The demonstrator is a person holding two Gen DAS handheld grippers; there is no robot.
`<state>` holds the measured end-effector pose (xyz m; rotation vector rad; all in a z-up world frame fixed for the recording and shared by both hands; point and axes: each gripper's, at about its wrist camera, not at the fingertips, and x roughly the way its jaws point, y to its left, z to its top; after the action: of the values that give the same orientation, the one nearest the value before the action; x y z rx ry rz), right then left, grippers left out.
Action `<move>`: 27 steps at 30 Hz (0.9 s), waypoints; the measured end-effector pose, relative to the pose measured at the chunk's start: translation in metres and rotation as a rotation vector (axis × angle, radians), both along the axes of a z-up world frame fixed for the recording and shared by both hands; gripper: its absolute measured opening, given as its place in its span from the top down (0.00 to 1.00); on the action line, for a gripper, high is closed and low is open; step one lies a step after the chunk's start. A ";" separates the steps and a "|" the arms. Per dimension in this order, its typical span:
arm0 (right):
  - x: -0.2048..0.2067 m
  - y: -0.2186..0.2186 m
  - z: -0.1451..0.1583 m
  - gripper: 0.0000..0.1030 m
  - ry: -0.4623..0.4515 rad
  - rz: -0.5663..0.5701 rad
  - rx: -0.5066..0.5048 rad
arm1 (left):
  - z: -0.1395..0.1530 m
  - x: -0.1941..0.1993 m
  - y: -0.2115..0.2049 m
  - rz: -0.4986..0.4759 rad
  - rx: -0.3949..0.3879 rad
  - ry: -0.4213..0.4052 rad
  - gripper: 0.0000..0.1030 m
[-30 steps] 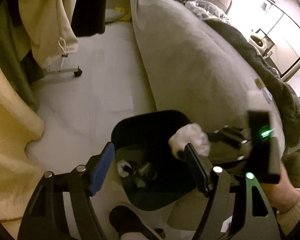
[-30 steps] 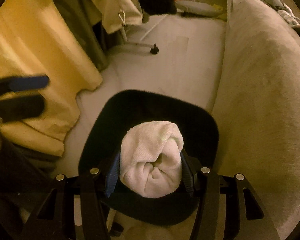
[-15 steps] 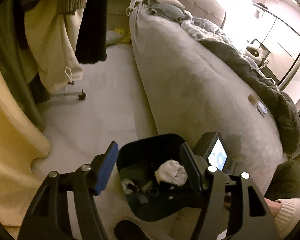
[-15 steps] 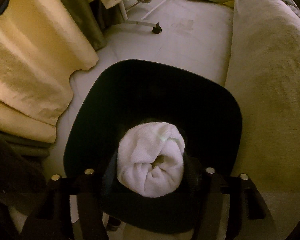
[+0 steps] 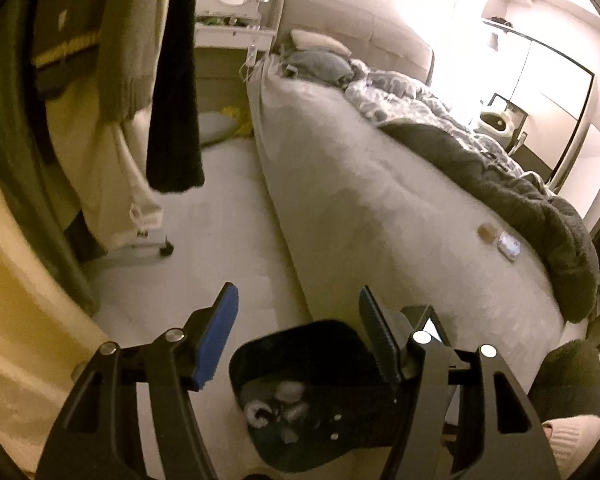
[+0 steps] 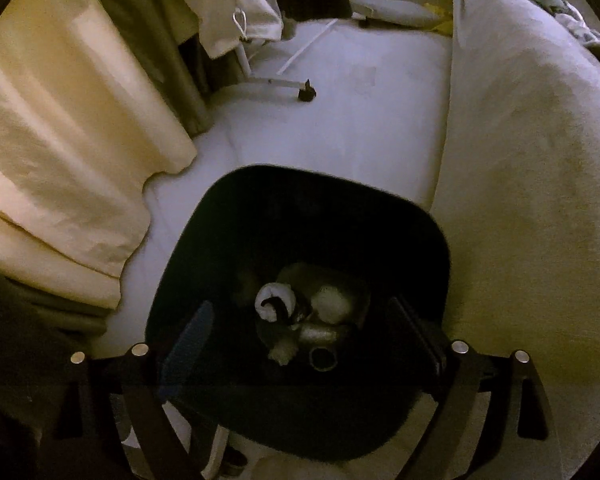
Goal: Collect trash
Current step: 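Move both tools from the bin back toward the tissue pack and tape roll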
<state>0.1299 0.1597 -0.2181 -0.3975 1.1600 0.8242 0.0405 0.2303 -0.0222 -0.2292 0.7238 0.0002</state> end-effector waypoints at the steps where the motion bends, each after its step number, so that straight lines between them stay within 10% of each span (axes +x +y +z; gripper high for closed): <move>1: 0.001 -0.003 0.005 0.12 -0.007 -0.002 0.011 | 0.003 0.001 -0.003 -0.004 0.002 -0.008 0.37; 27: 0.023 -0.120 0.103 0.12 -0.247 -0.098 0.162 | 0.038 0.054 -0.132 -0.184 0.100 -0.110 0.44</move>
<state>0.1528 0.0393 -0.1154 -0.2967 0.8701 0.7542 0.0941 0.0983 0.0153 -0.0657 0.6316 -0.1498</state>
